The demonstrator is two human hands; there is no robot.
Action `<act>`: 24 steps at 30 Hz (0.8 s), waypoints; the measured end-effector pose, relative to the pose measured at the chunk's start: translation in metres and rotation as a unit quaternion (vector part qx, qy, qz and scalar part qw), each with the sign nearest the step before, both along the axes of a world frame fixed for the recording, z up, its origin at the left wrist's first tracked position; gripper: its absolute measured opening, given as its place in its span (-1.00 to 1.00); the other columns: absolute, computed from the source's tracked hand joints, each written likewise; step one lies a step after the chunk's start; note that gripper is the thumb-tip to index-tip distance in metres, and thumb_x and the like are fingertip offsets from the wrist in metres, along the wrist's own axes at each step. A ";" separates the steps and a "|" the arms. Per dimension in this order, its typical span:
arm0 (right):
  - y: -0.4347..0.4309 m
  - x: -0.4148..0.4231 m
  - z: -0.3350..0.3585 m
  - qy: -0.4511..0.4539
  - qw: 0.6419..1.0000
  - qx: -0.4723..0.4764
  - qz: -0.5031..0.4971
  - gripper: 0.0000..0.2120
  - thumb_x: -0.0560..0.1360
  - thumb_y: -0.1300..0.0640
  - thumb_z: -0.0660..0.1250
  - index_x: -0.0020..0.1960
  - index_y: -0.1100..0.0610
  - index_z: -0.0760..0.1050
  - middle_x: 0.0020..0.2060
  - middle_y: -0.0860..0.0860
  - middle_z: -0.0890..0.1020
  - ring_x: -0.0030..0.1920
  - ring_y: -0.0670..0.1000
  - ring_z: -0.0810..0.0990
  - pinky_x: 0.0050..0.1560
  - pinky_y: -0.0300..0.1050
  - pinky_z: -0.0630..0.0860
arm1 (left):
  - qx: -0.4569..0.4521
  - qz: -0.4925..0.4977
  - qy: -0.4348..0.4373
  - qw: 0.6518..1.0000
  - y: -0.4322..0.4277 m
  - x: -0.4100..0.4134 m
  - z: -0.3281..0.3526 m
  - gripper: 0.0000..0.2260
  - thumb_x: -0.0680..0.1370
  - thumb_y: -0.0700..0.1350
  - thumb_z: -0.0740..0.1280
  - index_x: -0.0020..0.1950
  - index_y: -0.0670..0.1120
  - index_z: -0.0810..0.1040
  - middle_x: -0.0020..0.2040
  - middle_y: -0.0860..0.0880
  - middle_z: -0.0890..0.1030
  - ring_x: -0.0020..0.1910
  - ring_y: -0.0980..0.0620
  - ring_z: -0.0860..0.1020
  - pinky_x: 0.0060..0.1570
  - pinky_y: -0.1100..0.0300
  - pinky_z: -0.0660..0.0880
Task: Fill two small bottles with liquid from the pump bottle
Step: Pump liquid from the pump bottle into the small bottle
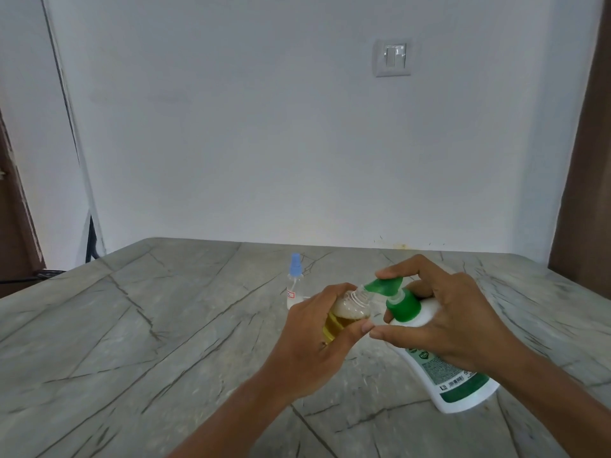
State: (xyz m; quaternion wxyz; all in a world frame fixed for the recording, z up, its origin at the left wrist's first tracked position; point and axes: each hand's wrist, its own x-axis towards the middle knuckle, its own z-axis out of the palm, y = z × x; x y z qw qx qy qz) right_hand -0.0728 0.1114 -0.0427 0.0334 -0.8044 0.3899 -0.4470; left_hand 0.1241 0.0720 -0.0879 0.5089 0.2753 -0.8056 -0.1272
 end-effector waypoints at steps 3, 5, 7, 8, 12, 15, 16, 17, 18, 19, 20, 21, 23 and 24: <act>-0.001 0.000 0.000 0.014 1.000 0.001 -0.003 -0.39 0.21 -0.17 0.56 0.18 -0.29 0.38 -0.24 -0.24 0.69 -0.31 -0.21 0.65 -0.33 -0.49 0.45 | 0.008 0.002 0.002 1.000 -0.001 0.000 0.001 -0.65 0.51 0.16 0.32 0.21 0.01 0.49 -0.06 0.21 0.60 -0.09 0.23 0.58 -0.22 0.49 0.44; -0.001 0.000 -0.001 0.024 1.000 -0.001 -0.002 -0.35 0.23 -0.17 0.56 0.23 -0.31 0.35 -0.24 -0.24 0.68 -0.28 -0.20 0.66 -0.29 -0.48 0.46 | 0.012 0.002 0.003 1.000 -0.001 0.001 0.001 -0.66 0.50 0.16 0.31 0.21 0.04 0.48 -0.04 0.21 0.61 -0.07 0.23 0.58 -0.21 0.48 0.45; -0.001 0.000 -0.001 0.027 1.000 0.003 -0.002 -0.28 0.23 -0.16 0.58 0.27 -0.34 0.29 -0.24 -0.23 0.68 -0.27 -0.20 0.66 -0.26 -0.47 0.47 | 0.013 0.003 0.003 1.000 -0.002 0.000 0.001 -0.67 0.51 0.17 0.31 0.20 0.06 0.47 -0.05 0.20 0.61 -0.07 0.21 0.59 -0.20 0.47 0.46; -0.001 0.000 -0.001 0.026 1.000 0.007 -0.004 -0.26 0.23 -0.15 0.58 0.28 -0.35 0.27 -0.24 -0.22 0.68 -0.27 -0.20 0.65 -0.25 -0.47 0.48 | 0.014 0.004 0.002 1.000 -0.001 0.000 0.002 -0.67 0.50 0.17 0.30 0.20 0.07 0.47 -0.05 0.21 0.60 -0.07 0.21 0.58 -0.20 0.47 0.46; -0.001 0.000 -0.001 0.027 1.000 -0.005 0.001 -0.33 0.23 -0.14 0.58 0.24 -0.29 0.35 -0.24 -0.23 0.68 -0.27 -0.20 0.66 -0.26 -0.47 0.47 | 0.010 0.010 -0.002 1.000 -0.002 0.001 0.001 -0.66 0.50 0.19 0.29 0.20 0.07 0.47 -0.06 0.23 0.59 -0.09 0.22 0.57 -0.22 0.48 0.45; -0.001 0.000 0.000 0.018 1.000 -0.005 -0.001 -0.36 0.22 -0.13 0.58 0.22 -0.27 0.38 -0.24 -0.24 0.68 -0.28 -0.20 0.66 -0.28 -0.48 0.47 | 0.009 0.006 -0.002 1.000 -0.002 0.000 0.001 -0.66 0.51 0.17 0.30 0.20 0.03 0.48 -0.06 0.20 0.60 -0.11 0.20 0.58 -0.23 0.47 0.44; 0.000 0.000 0.000 0.015 1.000 -0.003 -0.004 -0.36 0.21 -0.14 0.58 0.21 -0.28 0.38 -0.24 -0.25 0.68 -0.28 -0.20 0.66 -0.28 -0.48 0.47 | 0.008 0.005 0.000 1.000 -0.002 0.000 0.001 -0.66 0.51 0.16 0.30 0.20 0.03 0.48 -0.07 0.19 0.60 -0.11 0.19 0.58 -0.23 0.47 0.44; 0.000 0.000 0.000 0.014 1.000 0.000 -0.008 -0.36 0.20 -0.16 0.58 0.20 -0.29 0.37 -0.24 -0.26 0.68 -0.29 -0.21 0.66 -0.29 -0.48 0.47 | 0.007 0.004 0.002 1.000 -0.001 0.000 0.001 -0.67 0.51 0.15 0.31 0.20 0.03 0.48 -0.07 0.18 0.60 -0.11 0.19 0.58 -0.23 0.47 0.44; 0.000 0.001 0.000 0.014 1.000 0.002 -0.012 -0.36 0.19 -0.18 0.57 0.19 -0.31 0.37 -0.24 -0.27 0.68 -0.29 -0.21 0.66 -0.30 -0.48 0.48 | 0.007 0.004 0.004 1.000 -0.001 0.000 0.002 -0.68 0.51 0.15 0.31 0.20 0.04 0.48 -0.07 0.19 0.60 -0.11 0.19 0.58 -0.23 0.48 0.44; 0.000 0.001 0.000 0.014 1.000 0.002 -0.015 -0.36 0.18 -0.19 0.56 0.18 -0.31 0.37 -0.24 -0.28 0.68 -0.30 -0.22 0.66 -0.31 -0.48 0.48 | 0.008 0.004 0.006 1.000 -0.001 0.000 0.002 -0.69 0.51 0.15 0.31 0.19 0.06 0.47 -0.07 0.20 0.60 -0.11 0.19 0.58 -0.22 0.48 0.44; 0.000 0.001 0.001 0.013 1.000 0.001 -0.015 -0.36 0.18 -0.20 0.56 0.18 -0.31 0.37 -0.24 -0.29 0.68 -0.31 -0.23 0.65 -0.32 -0.47 0.49 | 0.009 0.003 0.006 1.000 0.000 -0.001 0.002 -0.70 0.51 0.14 0.32 0.19 0.07 0.46 -0.07 0.21 0.60 -0.10 0.20 0.58 -0.22 0.48 0.44; 0.001 0.000 0.001 0.010 1.000 -0.001 -0.014 -0.37 0.17 -0.20 0.56 0.17 -0.29 0.38 -0.23 -0.29 0.67 -0.31 -0.23 0.65 -0.33 -0.47 0.49 | 0.008 0.003 0.006 1.000 0.000 -0.001 0.002 -0.70 0.51 0.14 0.33 0.19 0.08 0.46 -0.07 0.22 0.59 -0.09 0.20 0.58 -0.22 0.48 0.45; 0.001 0.000 0.001 0.006 1.000 -0.006 -0.005 -0.39 0.16 -0.18 0.57 0.14 -0.25 0.42 -0.23 -0.28 0.68 -0.33 -0.23 0.65 -0.33 -0.47 0.49 | 0.006 0.001 0.004 1.000 0.000 -0.001 0.001 -0.70 0.51 0.12 0.36 0.19 0.08 0.46 -0.07 0.23 0.58 -0.09 0.20 0.58 -0.21 0.47 0.45; 0.001 0.000 0.001 0.004 1.000 -0.009 0.000 -0.41 0.15 -0.17 0.59 0.12 -0.21 0.44 -0.23 -0.27 0.69 -0.33 -0.23 0.66 -0.33 -0.47 0.49 | 0.006 0.000 0.003 1.000 0.001 -0.001 0.001 -0.70 0.50 0.11 0.37 0.19 0.07 0.46 -0.07 0.23 0.59 -0.09 0.19 0.58 -0.21 0.47 0.46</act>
